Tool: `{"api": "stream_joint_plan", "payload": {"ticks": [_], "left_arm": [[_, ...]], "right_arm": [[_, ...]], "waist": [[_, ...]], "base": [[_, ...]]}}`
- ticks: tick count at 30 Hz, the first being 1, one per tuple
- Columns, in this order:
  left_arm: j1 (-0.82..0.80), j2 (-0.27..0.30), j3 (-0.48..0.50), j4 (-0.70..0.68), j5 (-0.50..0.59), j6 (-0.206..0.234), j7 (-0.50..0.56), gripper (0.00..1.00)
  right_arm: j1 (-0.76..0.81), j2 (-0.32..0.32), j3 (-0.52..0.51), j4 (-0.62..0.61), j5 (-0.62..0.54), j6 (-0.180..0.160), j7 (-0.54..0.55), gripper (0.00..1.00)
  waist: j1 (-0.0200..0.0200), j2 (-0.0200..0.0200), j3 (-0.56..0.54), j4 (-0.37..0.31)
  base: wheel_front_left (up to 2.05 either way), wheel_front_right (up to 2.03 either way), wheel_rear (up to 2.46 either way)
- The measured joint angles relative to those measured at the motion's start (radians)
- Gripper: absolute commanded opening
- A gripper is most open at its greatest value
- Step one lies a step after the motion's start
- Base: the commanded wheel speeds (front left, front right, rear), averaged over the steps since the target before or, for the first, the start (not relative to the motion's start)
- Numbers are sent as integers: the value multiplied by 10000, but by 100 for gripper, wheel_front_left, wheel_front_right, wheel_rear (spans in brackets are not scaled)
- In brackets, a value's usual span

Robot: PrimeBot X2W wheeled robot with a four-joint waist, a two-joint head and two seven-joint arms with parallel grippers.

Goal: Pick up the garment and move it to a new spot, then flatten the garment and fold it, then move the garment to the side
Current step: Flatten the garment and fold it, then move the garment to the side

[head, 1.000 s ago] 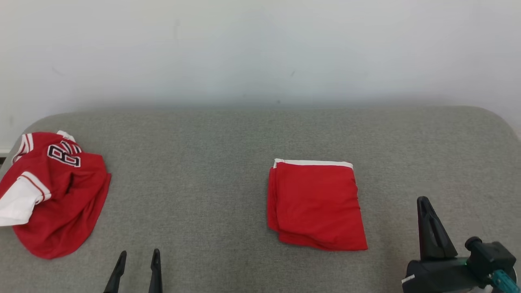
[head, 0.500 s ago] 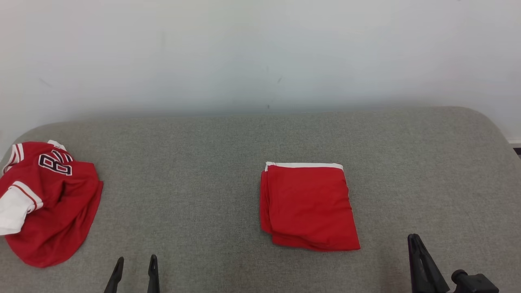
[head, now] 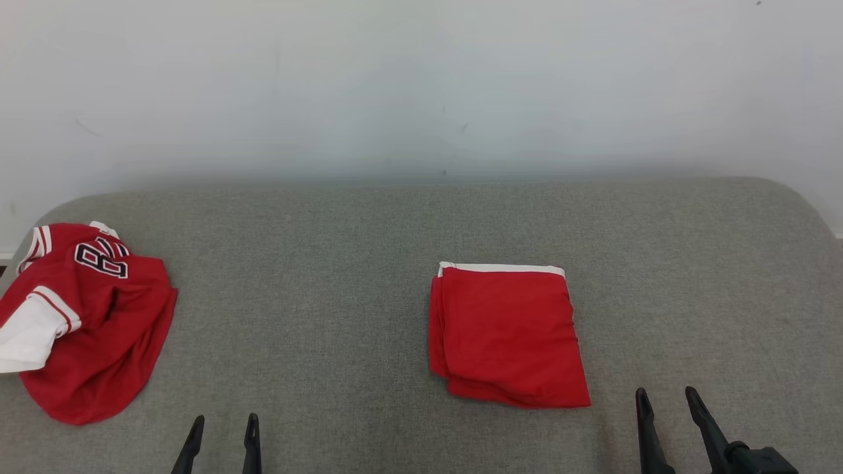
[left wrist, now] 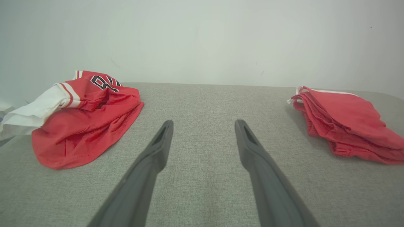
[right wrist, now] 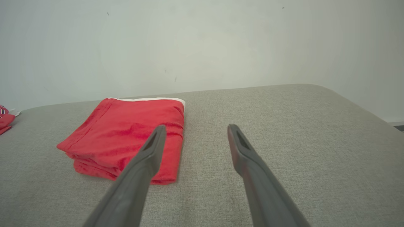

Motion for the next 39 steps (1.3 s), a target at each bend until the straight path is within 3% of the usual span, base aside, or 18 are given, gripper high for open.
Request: {"api": "stream_joint_plan", "payload": {"ticks": [8, 39], "left_arm": [[3, 4, 81, -52, 464, 186, 0, 100], [53, 2, 165, 92, 399, 176, 0, 100]], "right_arm": [[-6, 44, -25, 178, -8, 0, 0, 100], [-40, 82, -84, 514, -117, 0, 0, 100]], "waist": [[0, 0, -14, 51], [0, 0, -167, 289]], "base": [[0, 0, 0], [0, 0, 0]]}}
